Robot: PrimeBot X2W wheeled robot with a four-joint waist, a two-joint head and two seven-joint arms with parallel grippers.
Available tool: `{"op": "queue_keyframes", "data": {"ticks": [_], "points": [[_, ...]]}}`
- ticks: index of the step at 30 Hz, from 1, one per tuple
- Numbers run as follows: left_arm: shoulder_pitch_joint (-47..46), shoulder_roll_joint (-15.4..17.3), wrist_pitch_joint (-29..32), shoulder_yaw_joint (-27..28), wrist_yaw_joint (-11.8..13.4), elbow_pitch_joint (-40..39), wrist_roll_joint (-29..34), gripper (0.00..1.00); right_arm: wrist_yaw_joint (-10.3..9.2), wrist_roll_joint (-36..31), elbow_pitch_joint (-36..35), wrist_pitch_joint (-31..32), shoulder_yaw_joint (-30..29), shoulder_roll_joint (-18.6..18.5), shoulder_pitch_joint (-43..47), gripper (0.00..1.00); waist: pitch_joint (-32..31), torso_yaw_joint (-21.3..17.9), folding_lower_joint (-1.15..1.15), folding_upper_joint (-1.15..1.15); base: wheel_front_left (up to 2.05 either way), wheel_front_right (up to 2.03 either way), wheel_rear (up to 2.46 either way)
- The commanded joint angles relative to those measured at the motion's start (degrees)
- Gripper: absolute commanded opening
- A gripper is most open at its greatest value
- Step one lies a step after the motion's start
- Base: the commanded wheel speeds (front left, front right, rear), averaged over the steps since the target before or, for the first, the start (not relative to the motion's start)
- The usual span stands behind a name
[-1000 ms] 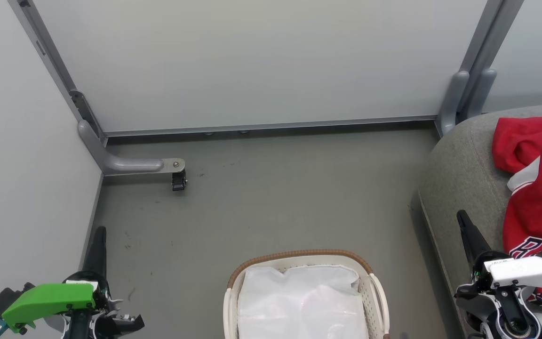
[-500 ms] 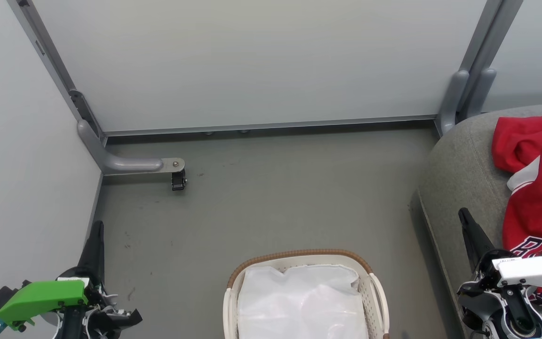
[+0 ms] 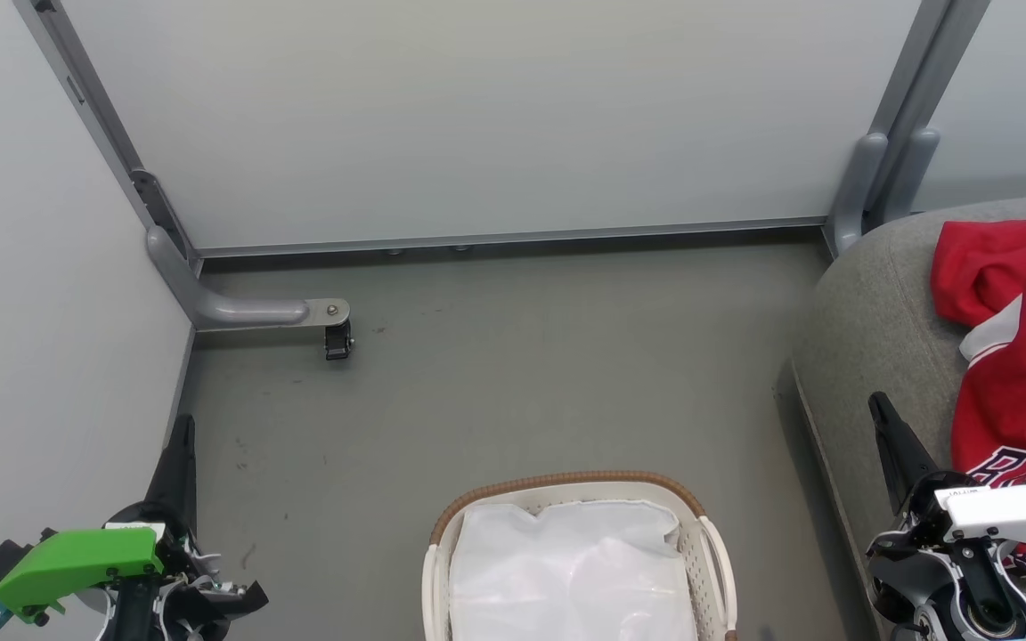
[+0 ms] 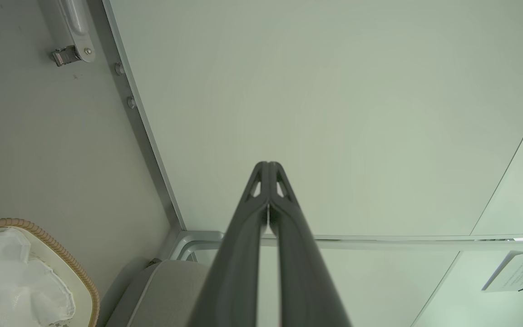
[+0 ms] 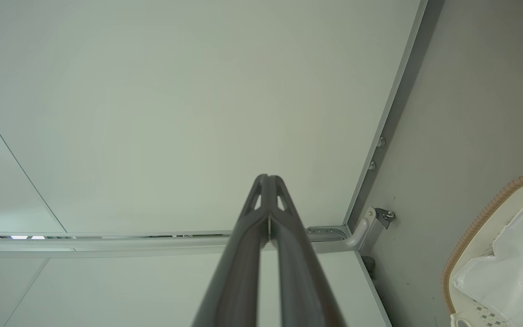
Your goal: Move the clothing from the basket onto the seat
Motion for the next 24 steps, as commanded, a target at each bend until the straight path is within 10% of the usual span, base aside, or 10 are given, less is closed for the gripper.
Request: {"op": "queue_keyframes", "data": {"ticks": [1,24], "points": [[-0.6,0.3,0.2,0.1,-0.4,-0.1,-0.2,0.0,-0.04,0.2,-0.2,0.2,-0.2,-0.3,0.6,0.0,0.0,0.0,0.0,0.51,0.0,0.0,0.0],[-0.6,0.3,0.2,0.1,-0.3,-0.1,-0.2,0.0,-0.04,0.2,-0.2,0.2,-0.2,-0.3,0.6,0.0,0.0,0.0,0.0,0.51,0.0,0.0,0.0]]}}
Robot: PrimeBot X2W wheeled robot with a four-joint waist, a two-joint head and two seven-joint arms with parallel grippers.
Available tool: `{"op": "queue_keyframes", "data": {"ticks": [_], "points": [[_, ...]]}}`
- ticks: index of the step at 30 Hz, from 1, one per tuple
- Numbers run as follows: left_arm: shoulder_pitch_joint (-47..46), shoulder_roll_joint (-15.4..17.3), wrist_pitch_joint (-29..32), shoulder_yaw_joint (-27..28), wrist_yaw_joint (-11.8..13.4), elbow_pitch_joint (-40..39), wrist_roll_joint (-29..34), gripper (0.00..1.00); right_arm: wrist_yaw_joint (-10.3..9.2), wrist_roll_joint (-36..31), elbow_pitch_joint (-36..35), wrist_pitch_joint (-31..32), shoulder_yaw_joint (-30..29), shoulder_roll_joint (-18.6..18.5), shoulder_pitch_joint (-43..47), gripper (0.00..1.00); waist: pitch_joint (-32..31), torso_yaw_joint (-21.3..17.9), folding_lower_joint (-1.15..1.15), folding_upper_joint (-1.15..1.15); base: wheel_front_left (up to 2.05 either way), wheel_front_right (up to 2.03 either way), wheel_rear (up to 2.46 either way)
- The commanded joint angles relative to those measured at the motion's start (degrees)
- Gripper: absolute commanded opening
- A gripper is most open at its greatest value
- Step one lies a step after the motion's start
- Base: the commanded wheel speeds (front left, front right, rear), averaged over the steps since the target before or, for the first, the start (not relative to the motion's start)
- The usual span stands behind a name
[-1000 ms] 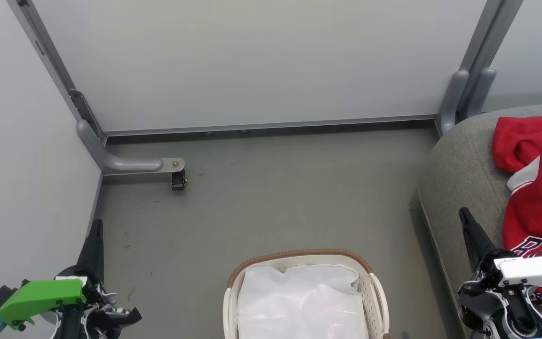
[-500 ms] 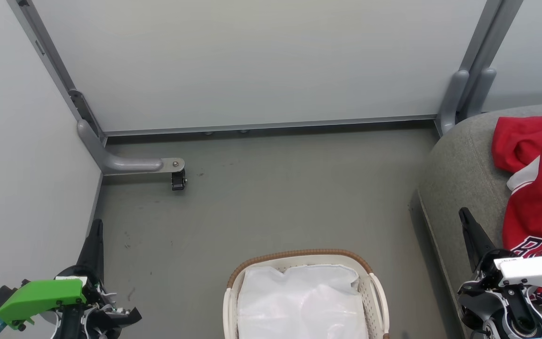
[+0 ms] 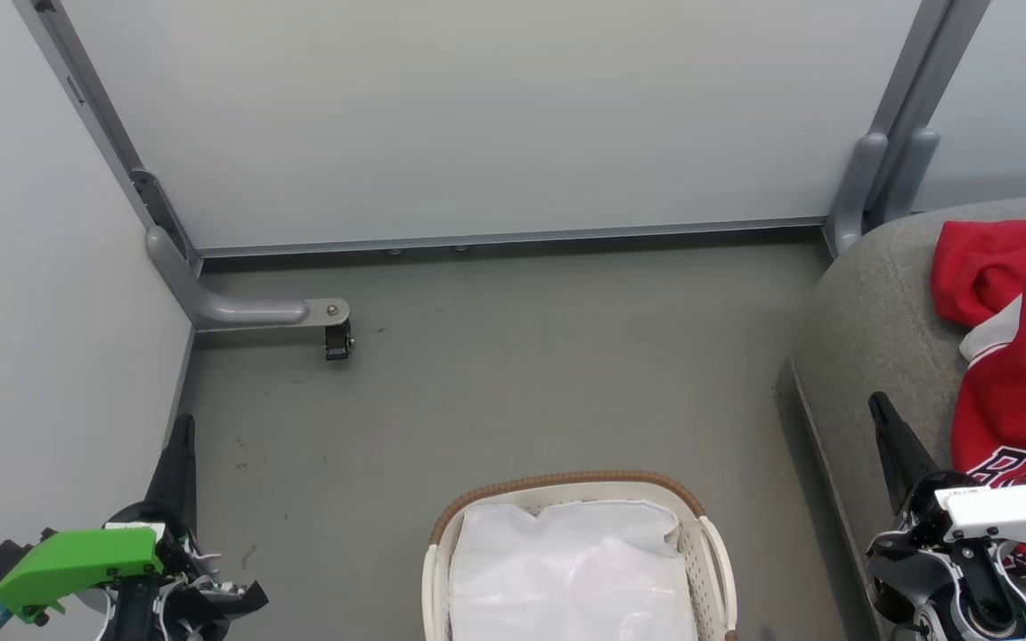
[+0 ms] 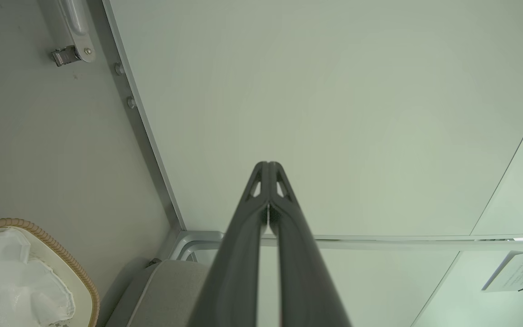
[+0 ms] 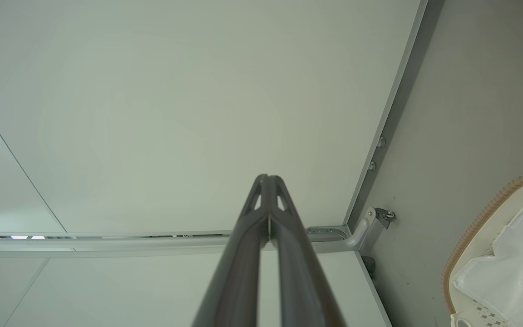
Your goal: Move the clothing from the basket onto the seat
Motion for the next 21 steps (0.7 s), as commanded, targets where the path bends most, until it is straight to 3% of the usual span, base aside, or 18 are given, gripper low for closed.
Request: {"op": "queue_keyframes", "data": {"ticks": [1,21], "points": [[-0.6,0.3,0.2,0.1,-0.3,-0.1,-0.2,0.0,-0.04,0.2,-0.2,0.2,-0.2,-0.3,0.6,0.0,0.0,0.0,0.0,0.51,0.0,0.0,0.0],[-0.6,0.3,0.2,0.1,-0.3,-0.1,-0.2,0.0,-0.04,0.2,-0.2,0.1,-0.1,-0.3,0.6,0.0,0.0,0.0,0.0,0.51,0.0,0.0,0.0]]}}
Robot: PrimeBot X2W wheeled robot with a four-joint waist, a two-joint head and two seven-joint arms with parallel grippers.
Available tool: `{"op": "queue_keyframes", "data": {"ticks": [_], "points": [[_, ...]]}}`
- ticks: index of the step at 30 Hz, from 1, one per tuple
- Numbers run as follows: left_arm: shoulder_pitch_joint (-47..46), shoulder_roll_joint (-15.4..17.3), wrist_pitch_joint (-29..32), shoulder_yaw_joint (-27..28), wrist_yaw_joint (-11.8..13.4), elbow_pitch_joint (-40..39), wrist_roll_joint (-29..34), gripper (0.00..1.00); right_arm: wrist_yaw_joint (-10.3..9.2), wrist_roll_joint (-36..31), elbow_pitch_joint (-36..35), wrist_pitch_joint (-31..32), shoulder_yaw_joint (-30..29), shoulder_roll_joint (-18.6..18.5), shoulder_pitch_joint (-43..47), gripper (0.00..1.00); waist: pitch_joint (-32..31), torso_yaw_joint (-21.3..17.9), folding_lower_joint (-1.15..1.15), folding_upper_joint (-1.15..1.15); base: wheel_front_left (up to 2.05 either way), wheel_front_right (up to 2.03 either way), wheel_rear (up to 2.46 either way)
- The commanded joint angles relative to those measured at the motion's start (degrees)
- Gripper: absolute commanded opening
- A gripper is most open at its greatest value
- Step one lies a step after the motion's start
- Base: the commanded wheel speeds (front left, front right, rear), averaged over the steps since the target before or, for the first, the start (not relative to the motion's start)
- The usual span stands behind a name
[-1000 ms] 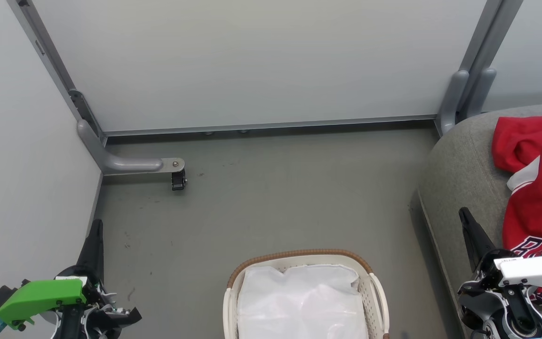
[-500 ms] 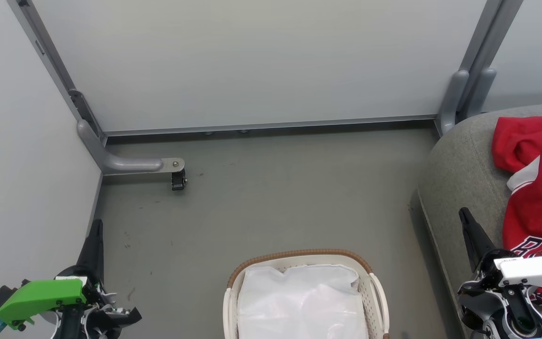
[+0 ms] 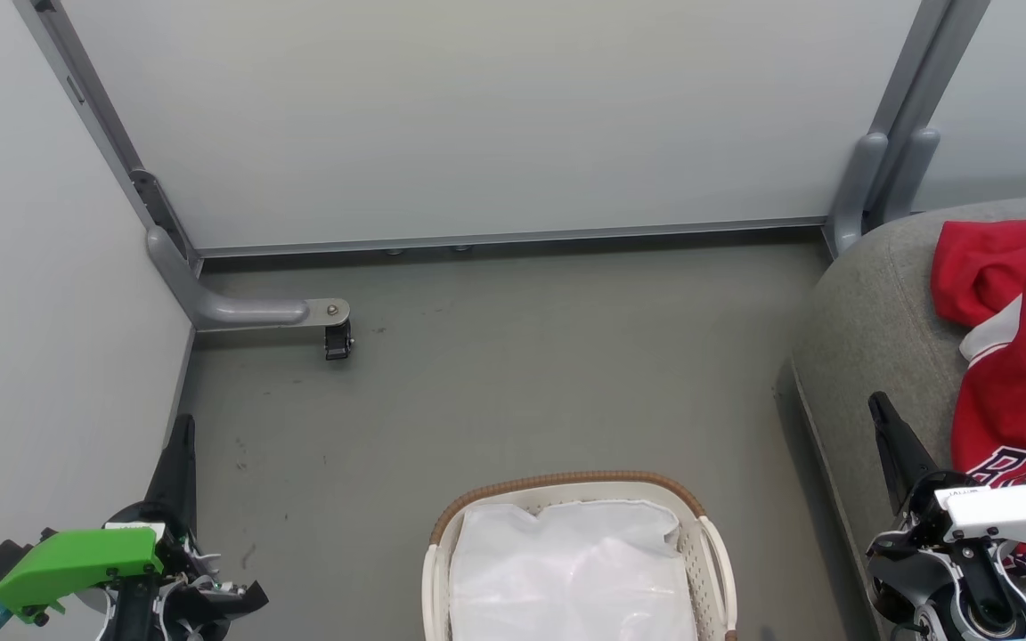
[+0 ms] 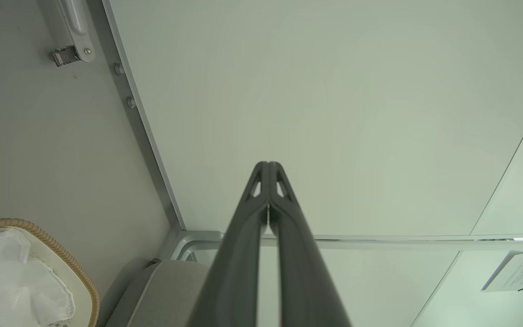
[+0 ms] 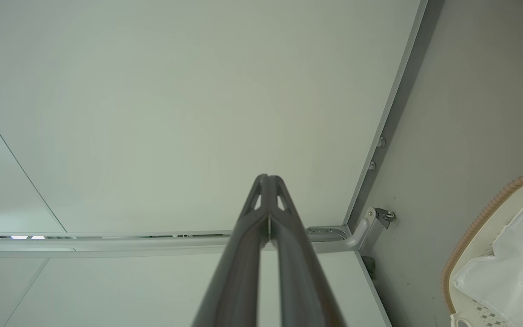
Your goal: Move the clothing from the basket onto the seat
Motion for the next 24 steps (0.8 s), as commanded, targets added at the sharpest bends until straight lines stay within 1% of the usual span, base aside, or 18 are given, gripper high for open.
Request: {"op": "queue_keyframes", "data": {"ticks": [1,24], "points": [[-0.6,0.3,0.2,0.1,-0.3,-0.1,-0.2,0.0,-0.04,0.2,-0.2,0.1,-0.1,-0.3,0.6,0.0,0.0,0.0,0.0,0.51,0.0,0.0,0.0],[-0.6,0.3,0.2,0.1,-0.3,-0.1,-0.2,0.0,-0.04,0.2,-0.2,0.2,-0.1,-0.3,0.6,0.0,0.0,0.0,0.0,0.51,0.0,0.0,0.0]]}}
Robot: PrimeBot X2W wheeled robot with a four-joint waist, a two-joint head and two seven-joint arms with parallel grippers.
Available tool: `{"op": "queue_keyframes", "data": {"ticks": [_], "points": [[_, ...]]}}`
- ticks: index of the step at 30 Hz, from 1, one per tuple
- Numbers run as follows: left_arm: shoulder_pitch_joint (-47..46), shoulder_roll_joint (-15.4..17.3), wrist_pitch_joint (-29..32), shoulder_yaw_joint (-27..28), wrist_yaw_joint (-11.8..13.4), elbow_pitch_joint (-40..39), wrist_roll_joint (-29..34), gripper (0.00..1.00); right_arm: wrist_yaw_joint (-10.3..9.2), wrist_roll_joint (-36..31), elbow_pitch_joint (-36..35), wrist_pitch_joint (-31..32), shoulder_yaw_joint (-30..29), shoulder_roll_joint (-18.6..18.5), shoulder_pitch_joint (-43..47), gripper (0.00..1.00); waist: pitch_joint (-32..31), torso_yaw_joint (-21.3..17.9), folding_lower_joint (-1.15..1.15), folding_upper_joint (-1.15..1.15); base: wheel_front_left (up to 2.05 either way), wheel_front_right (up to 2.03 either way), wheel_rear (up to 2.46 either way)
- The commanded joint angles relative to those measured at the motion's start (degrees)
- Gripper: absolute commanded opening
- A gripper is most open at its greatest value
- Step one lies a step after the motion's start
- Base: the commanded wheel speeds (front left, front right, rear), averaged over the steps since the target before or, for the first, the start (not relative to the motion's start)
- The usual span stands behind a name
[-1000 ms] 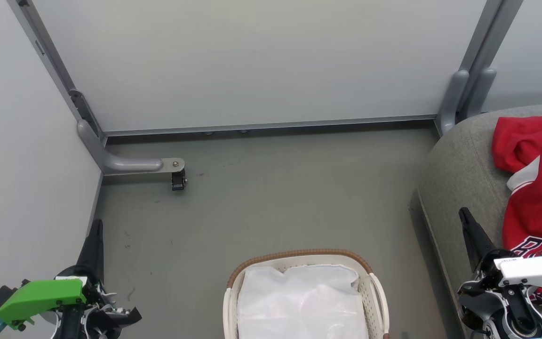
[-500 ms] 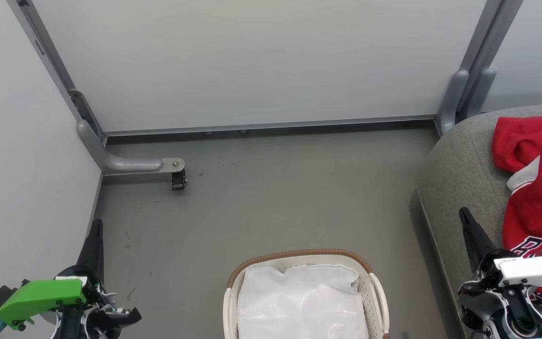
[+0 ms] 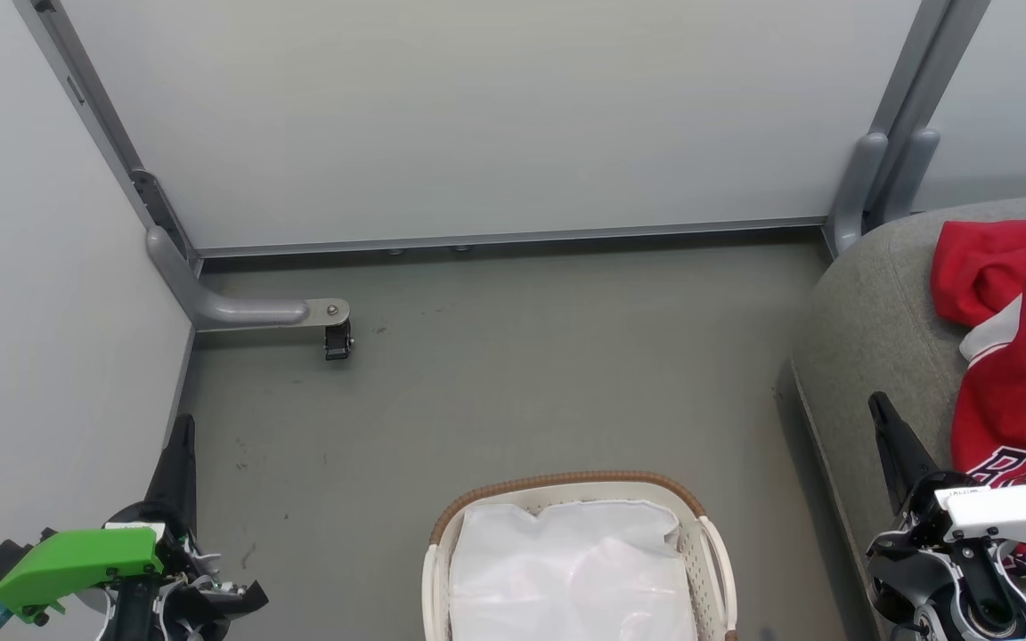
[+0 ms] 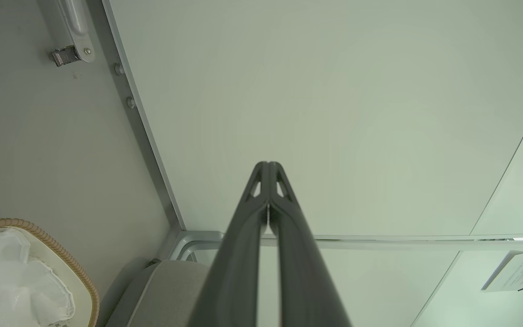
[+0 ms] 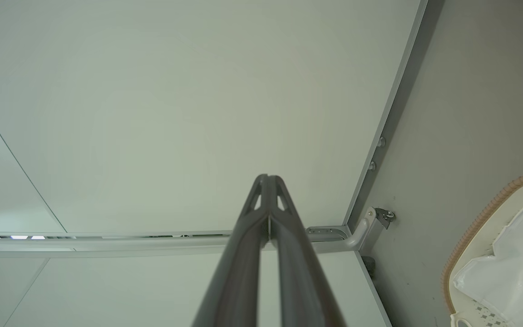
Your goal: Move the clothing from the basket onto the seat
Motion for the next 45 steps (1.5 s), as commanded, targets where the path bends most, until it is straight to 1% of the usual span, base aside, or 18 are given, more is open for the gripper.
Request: {"op": "queue_keyframes", "data": {"ticks": [1,45], "points": [[-0.6,0.3,0.2,0.1,-0.3,-0.1,-0.2,0.0,-0.04,0.2,-0.2,0.1,-0.1,-0.3,0.6,0.0,0.0,0.0,0.0,0.51,0.0,0.0,0.0],[-0.6,0.3,0.2,0.1,-0.3,-0.1,-0.2,0.0,-0.04,0.2,-0.2,0.1,-0.1,-0.3,0.6,0.0,0.0,0.0,0.0,0.51,0.0,0.0,0.0]]}}
